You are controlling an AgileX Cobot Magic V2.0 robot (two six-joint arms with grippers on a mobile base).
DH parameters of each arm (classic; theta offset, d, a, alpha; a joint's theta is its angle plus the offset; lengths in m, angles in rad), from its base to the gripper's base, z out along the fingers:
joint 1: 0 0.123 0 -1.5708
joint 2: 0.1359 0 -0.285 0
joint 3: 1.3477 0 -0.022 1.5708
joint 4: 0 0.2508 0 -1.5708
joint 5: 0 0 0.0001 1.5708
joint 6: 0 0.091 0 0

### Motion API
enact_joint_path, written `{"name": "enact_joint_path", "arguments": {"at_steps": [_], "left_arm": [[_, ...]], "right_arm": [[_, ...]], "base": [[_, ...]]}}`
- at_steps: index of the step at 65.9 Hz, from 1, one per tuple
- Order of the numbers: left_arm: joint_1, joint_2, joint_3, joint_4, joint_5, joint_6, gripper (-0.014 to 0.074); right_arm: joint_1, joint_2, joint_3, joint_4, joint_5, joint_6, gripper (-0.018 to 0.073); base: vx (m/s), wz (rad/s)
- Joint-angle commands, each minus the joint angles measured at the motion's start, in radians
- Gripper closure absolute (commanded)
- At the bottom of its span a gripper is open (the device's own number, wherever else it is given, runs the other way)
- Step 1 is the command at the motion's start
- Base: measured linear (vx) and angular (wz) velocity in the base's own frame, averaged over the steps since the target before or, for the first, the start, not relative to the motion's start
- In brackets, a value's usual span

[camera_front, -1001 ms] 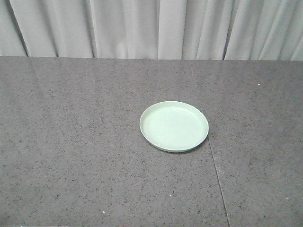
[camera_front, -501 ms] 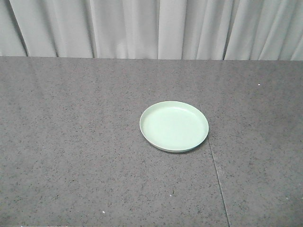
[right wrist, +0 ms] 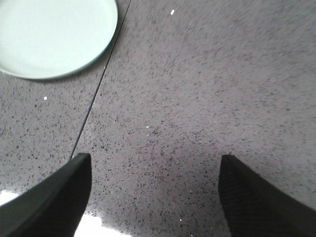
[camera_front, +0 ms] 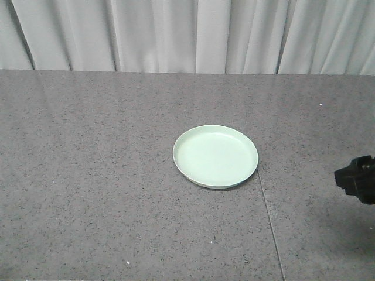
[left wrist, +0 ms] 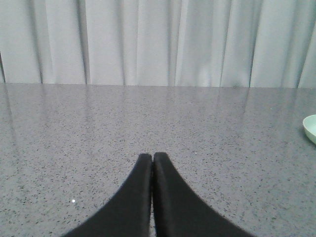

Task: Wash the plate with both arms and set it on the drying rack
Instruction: 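Move the right gripper down to the plate rim nearest the robot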

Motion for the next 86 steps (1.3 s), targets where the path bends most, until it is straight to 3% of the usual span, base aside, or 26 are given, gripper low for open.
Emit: {"name": "enact_joint_path", "arguments": {"at_steps": [1, 10, 20, 33, 51, 86], "left_arm": [[-0.008, -0.015, -0.024, -0.002, -0.073, -0.012, 0.0603], [-0.008, -0.015, -0.024, -0.002, -0.073, -0.012, 0.0603], [-0.008, -0.015, -0.024, -0.002, -0.073, -0.012, 0.0603], [-0.008, -0.015, -0.024, -0.002, -0.073, -0.012, 0.0603], [-0.008, -0.015, -0.024, -0.002, -0.073, -0.012, 0.0603], [-0.008, -0.015, -0.024, -0.002, -0.073, -0.012, 0.0603]], "right_arm": [[0.009, 0.069, -0.082, 0.035, -0.023, -0.05, 0.002], [0.107, 0.181, -0.16, 0.01, -0.002, -0.054, 0.002], [0.175, 0.315, -0.266, -0.016, 0.005, 0.023, 0.002], [0.174, 0.481, -0.422, -0.017, 0.072, 0.126, 0.0062], [0.174, 0.671, -0.588, -0.001, 0.11, 0.163, 0.0118], [0.174, 0.861, -0.678, 0.076, 0.048, 0.173, 0.0166]], "base": [[0.0, 0.0], [0.0, 0.0], [0.0, 0.0], [0.0, 0.0], [0.0, 0.0], [0.0, 0.0]]}}
